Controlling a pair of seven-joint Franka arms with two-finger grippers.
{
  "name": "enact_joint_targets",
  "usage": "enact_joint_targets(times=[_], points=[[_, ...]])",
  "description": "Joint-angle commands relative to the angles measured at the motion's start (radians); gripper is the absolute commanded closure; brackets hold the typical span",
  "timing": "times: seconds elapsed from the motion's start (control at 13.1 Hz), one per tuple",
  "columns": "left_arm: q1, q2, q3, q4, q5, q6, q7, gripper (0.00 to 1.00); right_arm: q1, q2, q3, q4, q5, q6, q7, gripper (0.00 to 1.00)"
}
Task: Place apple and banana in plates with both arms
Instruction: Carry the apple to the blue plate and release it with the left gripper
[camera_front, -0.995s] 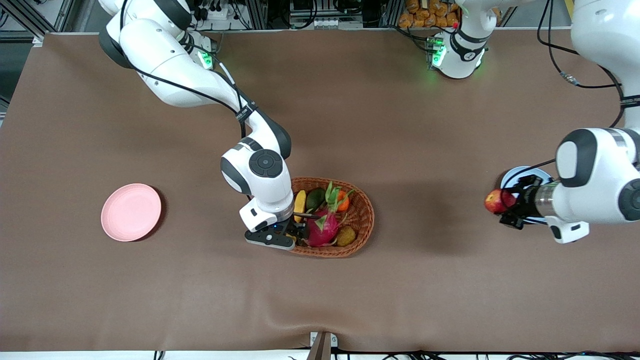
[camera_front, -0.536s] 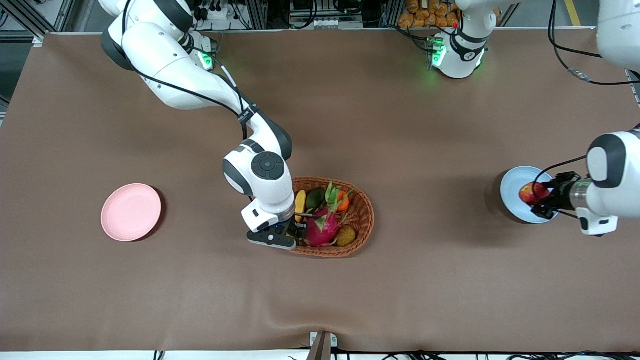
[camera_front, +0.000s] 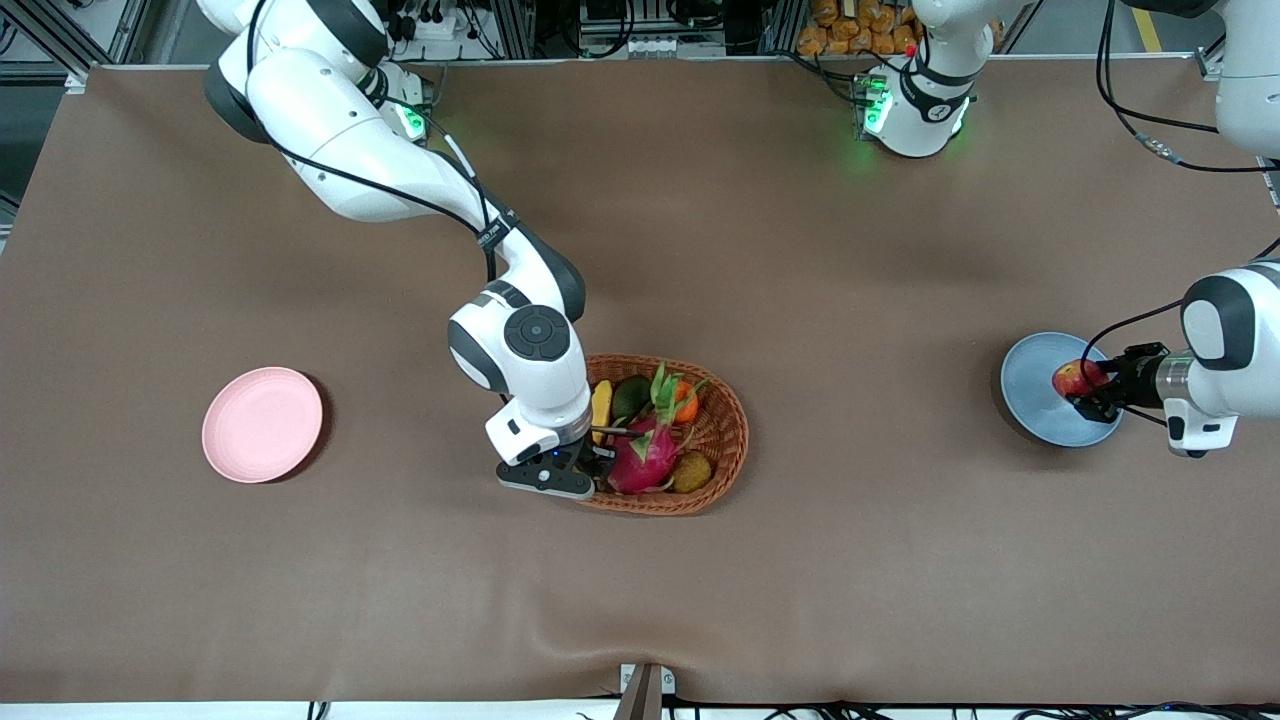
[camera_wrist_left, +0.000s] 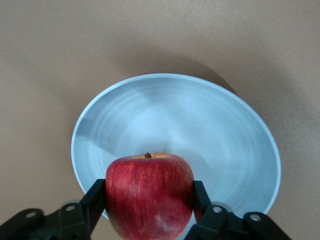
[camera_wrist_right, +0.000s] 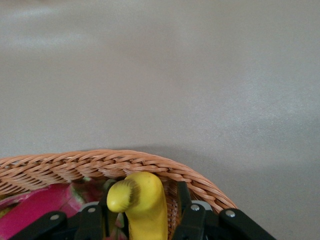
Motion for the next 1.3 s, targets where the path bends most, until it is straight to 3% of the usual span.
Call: enact_joint_targets(times=[0.0,0.23,0.61,0.69,0.77,0.84,0.92,1.22], points=[[-0.001,-0.05,-0.012,0.0,0.018,-0.007,0.007,0.0,0.005,0.011,-0.001,0.018,-0.029,0.027,0.024,0.46],[-0.006,-0.13,-0.023,0.018,0.018,-0.061,0.007,0.0,0.005,0.015,-0.001,0.018,-0.026,0.041,0.119,0.53],[-0.004,-0.243,-0.124,0.198,0.02,-0.337,0.051,0.0,0.001,0.016,-0.002,0.013,-0.035,0.041,0.113,0.53],[-0.004,-0.275,-0.125,0.201,0.02,-0.354,0.089,0.0,0.001,0.016,-0.002,0.013,-0.035,0.041,0.113,0.57],[-0.004,-0.307,-0.127,0.201,0.018,-0.359,0.134,0.0,-0.001,0.016,-0.002,0.014,-0.034,0.041,0.115,0.72],[-0.004,-0.326,-0.127,0.204,0.018,-0.359,0.163,0.0,-0.002,0.015,-0.001,0.015,-0.031,0.039,0.118,0.93],[-0.006,-0.338,-0.138,0.205,0.018,-0.359,0.169,0.0,-0.002,0.015,-0.001,0.015,-0.026,0.036,0.119,1.0],[-0.006,-0.409,-0.229,0.21,0.021,-0.359,0.168,0.0,-0.012,-0.019,0.001,0.01,-0.015,0.022,0.112,1.0]])
